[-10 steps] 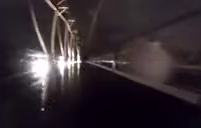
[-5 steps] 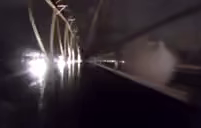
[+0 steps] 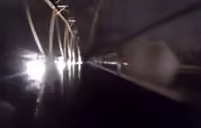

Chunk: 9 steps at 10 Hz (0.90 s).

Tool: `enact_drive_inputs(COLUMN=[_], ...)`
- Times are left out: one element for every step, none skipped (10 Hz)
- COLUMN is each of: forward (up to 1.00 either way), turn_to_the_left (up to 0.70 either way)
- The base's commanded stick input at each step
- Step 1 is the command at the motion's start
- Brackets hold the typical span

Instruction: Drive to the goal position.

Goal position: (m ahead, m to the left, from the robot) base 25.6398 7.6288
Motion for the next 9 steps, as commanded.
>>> enact_drive_inputs(forward=[1.0, 1.0, 1.0, 1.0, 1.0, 1.0, 1.0, 1.0, 1.0], turn_to_the_left=[0.0, 0.0, 0.0, 0.0, 0.0, 0.0, 0.0, 0.0, 0.0])
